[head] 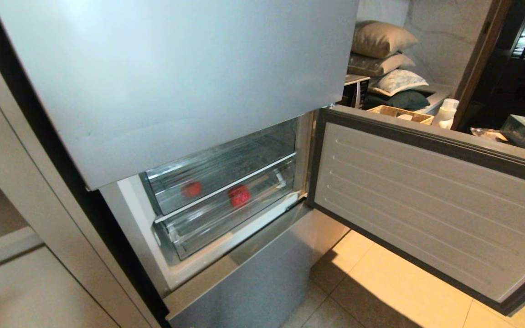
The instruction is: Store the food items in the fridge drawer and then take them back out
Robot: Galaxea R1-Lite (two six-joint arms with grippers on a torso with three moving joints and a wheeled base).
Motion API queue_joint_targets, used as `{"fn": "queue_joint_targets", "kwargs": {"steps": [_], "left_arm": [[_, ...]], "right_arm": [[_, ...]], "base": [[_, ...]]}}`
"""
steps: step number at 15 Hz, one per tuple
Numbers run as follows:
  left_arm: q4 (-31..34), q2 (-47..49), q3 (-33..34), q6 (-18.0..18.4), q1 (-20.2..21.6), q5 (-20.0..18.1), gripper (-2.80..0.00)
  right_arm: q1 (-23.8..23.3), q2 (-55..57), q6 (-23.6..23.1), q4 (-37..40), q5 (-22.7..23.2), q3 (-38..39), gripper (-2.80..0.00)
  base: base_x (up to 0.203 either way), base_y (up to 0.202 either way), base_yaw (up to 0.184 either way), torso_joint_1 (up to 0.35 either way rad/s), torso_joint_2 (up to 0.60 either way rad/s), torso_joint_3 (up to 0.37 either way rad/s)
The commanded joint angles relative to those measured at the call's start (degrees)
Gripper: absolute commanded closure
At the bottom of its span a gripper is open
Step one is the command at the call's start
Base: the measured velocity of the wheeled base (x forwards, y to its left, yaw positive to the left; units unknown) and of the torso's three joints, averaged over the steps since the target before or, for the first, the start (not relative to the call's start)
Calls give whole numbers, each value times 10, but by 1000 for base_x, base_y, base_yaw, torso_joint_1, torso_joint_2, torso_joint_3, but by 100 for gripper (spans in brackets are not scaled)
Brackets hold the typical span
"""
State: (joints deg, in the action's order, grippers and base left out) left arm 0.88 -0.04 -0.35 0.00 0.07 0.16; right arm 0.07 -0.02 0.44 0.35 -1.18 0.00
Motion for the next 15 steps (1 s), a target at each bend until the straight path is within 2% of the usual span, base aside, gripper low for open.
{"fn": "queue_joint_targets", "kwargs": {"steps": [1, 15], "left_arm": [[0, 0, 0, 0, 0, 0, 0], [0, 0, 0, 0, 0, 0, 0]], "right_arm": [[0, 1, 0, 0, 0, 0, 0], [0, 1, 1, 0, 1, 0, 0]], "base": [[0, 0, 0, 0, 0, 0], [-5, 0, 0, 1, 0, 0]]}}
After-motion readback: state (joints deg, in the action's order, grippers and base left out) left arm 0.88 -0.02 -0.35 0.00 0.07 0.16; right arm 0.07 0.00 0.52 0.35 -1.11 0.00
